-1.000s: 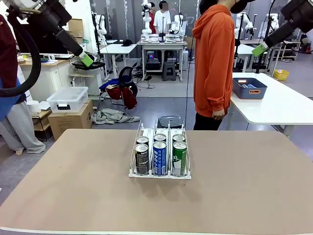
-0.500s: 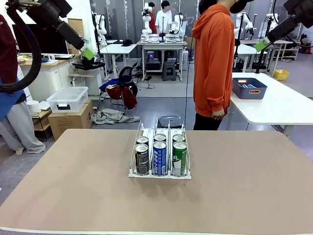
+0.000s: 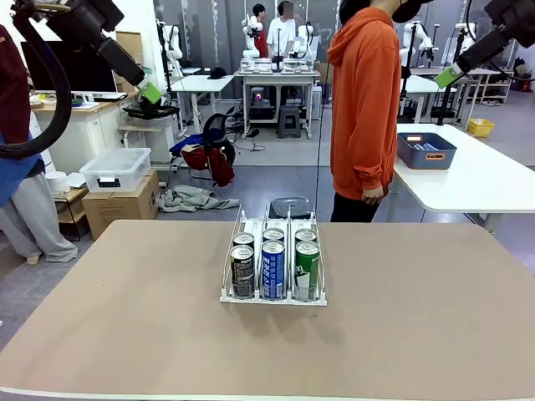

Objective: Fill the beverage cans into the dispenser.
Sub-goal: Pick up the Sprite handed by the human.

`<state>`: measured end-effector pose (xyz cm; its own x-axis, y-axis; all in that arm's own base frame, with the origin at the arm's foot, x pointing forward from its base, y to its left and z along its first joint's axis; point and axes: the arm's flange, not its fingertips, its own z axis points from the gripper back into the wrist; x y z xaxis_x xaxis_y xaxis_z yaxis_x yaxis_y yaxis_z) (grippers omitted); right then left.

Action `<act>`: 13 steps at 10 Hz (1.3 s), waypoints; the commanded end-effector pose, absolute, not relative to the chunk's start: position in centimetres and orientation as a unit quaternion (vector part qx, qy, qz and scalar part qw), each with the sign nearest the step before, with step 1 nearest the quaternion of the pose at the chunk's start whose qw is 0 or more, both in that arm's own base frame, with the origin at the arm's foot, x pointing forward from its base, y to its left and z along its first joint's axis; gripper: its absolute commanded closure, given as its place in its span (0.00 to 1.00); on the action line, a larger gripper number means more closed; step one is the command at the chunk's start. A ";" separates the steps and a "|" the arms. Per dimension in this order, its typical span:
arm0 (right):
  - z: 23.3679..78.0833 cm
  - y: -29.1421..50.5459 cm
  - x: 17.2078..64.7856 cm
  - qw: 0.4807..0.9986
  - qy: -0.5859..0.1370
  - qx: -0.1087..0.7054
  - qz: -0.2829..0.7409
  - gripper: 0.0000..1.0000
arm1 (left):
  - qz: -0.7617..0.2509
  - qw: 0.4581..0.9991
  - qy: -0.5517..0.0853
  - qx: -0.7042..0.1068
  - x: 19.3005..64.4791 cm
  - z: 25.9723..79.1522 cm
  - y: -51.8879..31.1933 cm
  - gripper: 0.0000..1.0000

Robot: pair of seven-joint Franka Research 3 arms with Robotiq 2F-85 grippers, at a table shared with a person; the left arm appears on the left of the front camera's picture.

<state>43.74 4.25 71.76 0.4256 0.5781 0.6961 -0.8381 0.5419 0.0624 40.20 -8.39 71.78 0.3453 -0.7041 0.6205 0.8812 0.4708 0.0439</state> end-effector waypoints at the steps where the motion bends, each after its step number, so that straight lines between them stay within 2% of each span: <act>1: 71.8 4.3 43.6 0.816 -0.315 0.213 0.435 0.00 | -0.491 0.807 -0.291 -0.150 40.3 71.8 -8.2 0.00; 4: 72.6 4.1 43.4 0.828 -0.319 0.196 0.418 0.00 | -0.489 0.802 -0.298 -0.172 39.5 72.6 -8.7 0.00; 13: 75.8 2.5 42.3 0.833 -0.339 0.180 0.399 0.00 | -0.492 0.786 -0.343 -0.148 38.1 75.7 -9.0 0.00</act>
